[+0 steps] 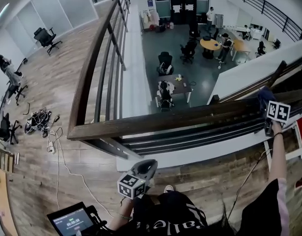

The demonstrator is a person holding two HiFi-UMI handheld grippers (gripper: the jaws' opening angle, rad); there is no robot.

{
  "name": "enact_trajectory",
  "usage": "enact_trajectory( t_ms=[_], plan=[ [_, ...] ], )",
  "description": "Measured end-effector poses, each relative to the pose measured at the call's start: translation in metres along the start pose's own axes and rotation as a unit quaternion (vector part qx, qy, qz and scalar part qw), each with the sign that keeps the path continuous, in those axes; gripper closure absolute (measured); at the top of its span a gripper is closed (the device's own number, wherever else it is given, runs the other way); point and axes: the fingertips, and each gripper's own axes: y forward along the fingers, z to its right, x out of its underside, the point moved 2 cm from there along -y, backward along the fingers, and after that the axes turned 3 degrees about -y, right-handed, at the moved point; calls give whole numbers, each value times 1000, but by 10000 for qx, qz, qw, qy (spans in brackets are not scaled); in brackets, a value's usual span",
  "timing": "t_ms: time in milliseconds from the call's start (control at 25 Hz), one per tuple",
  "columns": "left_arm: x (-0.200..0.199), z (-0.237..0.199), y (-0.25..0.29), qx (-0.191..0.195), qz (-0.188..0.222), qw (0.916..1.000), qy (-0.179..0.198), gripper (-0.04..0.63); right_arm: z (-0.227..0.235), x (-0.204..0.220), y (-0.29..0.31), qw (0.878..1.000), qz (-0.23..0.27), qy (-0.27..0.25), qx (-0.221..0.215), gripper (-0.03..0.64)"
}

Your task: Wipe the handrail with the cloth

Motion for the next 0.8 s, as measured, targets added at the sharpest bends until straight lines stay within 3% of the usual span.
enact_trajectory(
  t_ms=[200,320,600,800],
  plan=[
    [15,-20,-12,-198,-9,9997,-108,565,36,8,19,9978,-128,310,563,514],
    [19,-27,-15,-306,-30,9995,-76,565,34,6,21,9974,-77,321,647,514],
    [29,-39,-21,-331,132,9994,-33,565,-58,34,-7,9973,476,509,-232,514],
    [34,-46,-39,-154,115,9998,35,565,-189,67,-52,9894,669,339,-1245,514]
  ],
)
